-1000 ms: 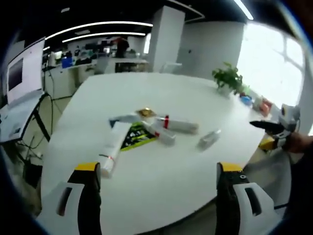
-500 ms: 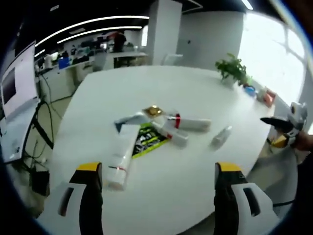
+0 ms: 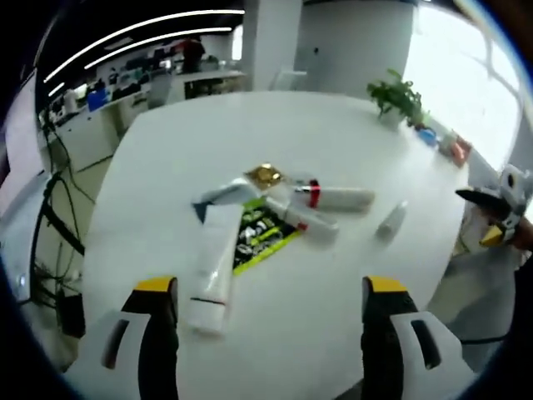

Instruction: Arrange the skincare products in the storage area until every visible bottle or jar stands upright without overlapping.

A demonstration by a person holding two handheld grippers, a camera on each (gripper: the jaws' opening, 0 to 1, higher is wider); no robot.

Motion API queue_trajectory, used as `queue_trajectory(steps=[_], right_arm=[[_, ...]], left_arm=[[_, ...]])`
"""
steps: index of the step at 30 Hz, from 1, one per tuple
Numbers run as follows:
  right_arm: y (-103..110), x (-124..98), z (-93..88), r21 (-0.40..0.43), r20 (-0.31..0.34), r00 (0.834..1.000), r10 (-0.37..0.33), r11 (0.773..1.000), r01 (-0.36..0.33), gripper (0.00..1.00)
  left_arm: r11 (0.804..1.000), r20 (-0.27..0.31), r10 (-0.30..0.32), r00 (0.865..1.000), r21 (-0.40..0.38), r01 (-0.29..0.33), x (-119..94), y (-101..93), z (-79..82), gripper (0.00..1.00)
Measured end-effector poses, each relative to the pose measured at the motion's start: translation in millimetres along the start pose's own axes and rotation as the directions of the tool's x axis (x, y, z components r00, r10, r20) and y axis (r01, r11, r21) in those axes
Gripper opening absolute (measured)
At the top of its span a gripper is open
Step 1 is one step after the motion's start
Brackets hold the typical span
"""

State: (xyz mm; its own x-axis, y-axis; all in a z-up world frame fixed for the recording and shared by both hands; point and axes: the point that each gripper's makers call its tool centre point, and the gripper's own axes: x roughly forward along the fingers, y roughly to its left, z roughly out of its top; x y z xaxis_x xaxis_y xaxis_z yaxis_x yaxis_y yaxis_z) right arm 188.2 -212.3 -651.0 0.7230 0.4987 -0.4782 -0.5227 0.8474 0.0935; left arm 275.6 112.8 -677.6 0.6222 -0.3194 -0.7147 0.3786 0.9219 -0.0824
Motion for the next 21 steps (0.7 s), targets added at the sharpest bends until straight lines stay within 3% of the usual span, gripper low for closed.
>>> queue_trajectory(steps=[11, 21], right_arm=[[-1, 3, -1.3, -0.008, -0.022, 1.000, 0.004, 1.000, -0.004, 0.95], [-3, 3, -2.6, -0.020, -0.033, 0.999, -0.009, 1.000, 0.009, 0.94]], left_arm=[[0.999, -0.097, -0.012, 0.995, 0.045, 0.016, 25, 21.4, 3.8, 0.80], [0.994, -0.175, -0.046, 0.984, 0.090, 0.062, 48, 25.6, -0.1, 0.76]])
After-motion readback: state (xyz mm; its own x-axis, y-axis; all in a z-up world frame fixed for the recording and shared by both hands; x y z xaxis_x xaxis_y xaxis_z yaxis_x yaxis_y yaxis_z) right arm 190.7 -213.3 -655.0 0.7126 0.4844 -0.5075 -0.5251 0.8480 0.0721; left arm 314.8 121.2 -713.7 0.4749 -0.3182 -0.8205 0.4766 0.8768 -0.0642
